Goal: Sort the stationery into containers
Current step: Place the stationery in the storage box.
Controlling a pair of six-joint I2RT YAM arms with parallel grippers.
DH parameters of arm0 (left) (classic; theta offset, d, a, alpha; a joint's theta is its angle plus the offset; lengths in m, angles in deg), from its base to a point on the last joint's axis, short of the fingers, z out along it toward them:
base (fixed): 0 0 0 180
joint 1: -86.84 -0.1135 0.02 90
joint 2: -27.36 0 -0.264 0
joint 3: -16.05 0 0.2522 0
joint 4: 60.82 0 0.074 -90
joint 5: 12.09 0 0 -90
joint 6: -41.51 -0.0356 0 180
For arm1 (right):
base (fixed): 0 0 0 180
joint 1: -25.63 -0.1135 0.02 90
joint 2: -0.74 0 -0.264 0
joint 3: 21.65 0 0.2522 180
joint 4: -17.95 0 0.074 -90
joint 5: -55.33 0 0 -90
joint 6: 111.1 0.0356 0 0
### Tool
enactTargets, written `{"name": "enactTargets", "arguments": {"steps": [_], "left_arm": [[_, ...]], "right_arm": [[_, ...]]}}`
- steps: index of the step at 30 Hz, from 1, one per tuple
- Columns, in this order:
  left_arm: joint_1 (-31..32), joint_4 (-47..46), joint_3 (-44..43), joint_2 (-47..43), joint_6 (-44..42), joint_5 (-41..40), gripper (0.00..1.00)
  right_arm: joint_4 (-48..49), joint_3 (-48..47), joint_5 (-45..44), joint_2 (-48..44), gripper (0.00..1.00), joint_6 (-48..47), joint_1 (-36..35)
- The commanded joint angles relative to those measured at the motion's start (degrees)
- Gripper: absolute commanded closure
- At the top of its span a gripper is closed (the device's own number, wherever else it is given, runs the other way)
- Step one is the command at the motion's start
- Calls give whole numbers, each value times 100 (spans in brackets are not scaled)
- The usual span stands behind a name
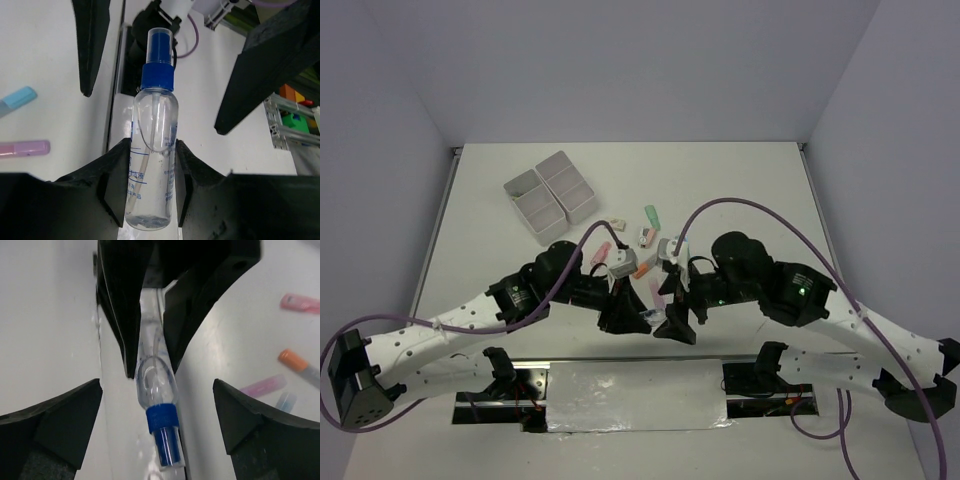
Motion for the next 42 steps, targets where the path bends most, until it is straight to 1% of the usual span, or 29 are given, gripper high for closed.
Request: {"name": "enactTargets", "arguments": {"steps": [1, 2, 3, 4, 5, 6, 7, 8, 10, 11, 12, 13, 14, 15, 19, 22, 23, 25, 26, 28, 33, 35, 39, 40, 41, 42], "left_arm": [[43, -945, -58, -247, 324, -400, 100], [43, -1111, -32, -248, 368, -427, 100], [52, -1113, -31, -239, 403, -592, 100], [69, -1104, -40, -230, 430, -812, 100], [87, -1104, -49, -213, 447, -1014, 100], [113, -1165, -49, -204, 482, -1303, 100], [140, -1261, -5, -212, 587, -1445, 100], [157, -1401, 108, -239, 640, -1560, 100], [210, -2121, 319, -344, 903, -1841, 100], [219, -2411, 425, -379, 991, -1929, 100], [245, -2823, 608, -458, 1097, -2095, 100], [263, -3001, 697, -485, 1263, -2445, 100], [272, -3159, 759, -511, 1326, -2553, 100], [307, -3448, 864, -537, 1422, -2632, 100], [403, -3889, 997, -529, 1467, -2730, 100], [439, -4100, 1050, -520, 1511, -2800, 100], [439, -4127, 1076, -520, 1528, -2861, 100], [430, -4267, 1120, -511, 1572, -2879, 100], [439, -4268, 1129, -503, 1572, -2940, 100], [439, -4259, 1146, -485, 1590, -3011, 100], [439, -4242, 1129, -371, 1616, -3152, 100], [439, -4215, 1120, -353, 1625, -3222, 100], [430, -4085, 1103, -388, 1590, -3485, 100], [439, -4023, 1042, -371, 1564, -3494, 100], [439, -3865, 998, -353, 1511, -3503, 100], [439, -3742, 893, -353, 1502, -3538, 100]], "right_arm": [[1920, 327, -539, -658, 0, 794, 40], [2108, 442, -803, -781, 0, 935, 40], [2432, 573, -1485, -1017, 0, 1337, 57], [2557, 644, -1491, -1124, 0, 1532, 58], [2715, 784, -2005, -1247, 0, 1708, 110], [2864, 881, -2219, -1492, 0, 2163, 128], [3135, 952, -2360, -1590, 0, 2411, 145], [3303, 1170, -2849, -1687, 0, 2918, 146], [3803, 1426, -3169, -1924, 7, 3343, 146], [3876, 1636, -3588, -1969, 10, 3519, 146], [3903, 1716, -3731, -1995, 13, 3878, 137], [3929, 1769, -3733, -2004, 14, 3881, 145], [3877, 1831, -4089, -2004, 16, 4073, 154], [3903, 1875, -4154, -1995, 17, 4179, 154], [4070, 1946, -4102, -1873, 18, 4303, 146], [4166, 1981, -4093, -1776, 25, 4400, 146], [4210, 2033, -4058, -1749, 31, 4426, 146], [4237, 2112, -3979, -1732, 36, 4470, 154], [4246, 2139, -3944, -1714, 40, 4505, 146], [4525, 2235, -3787, -1679, 43, 4531, 145], [4764, 2280, -3522, -1539, 50, 4558, 154], [4782, 2280, -3469, -1460, 56, 4566, 146], [4939, 2402, -3372, -1424, 55, 4628, 137], [4940, 2429, -3381, -1415, 72, 4602, 145], [4818, 2412, -3468, -1389, 94, 4593, 137], [4730, 2351, -3547, -1345, 100, 4576, 145]]}}
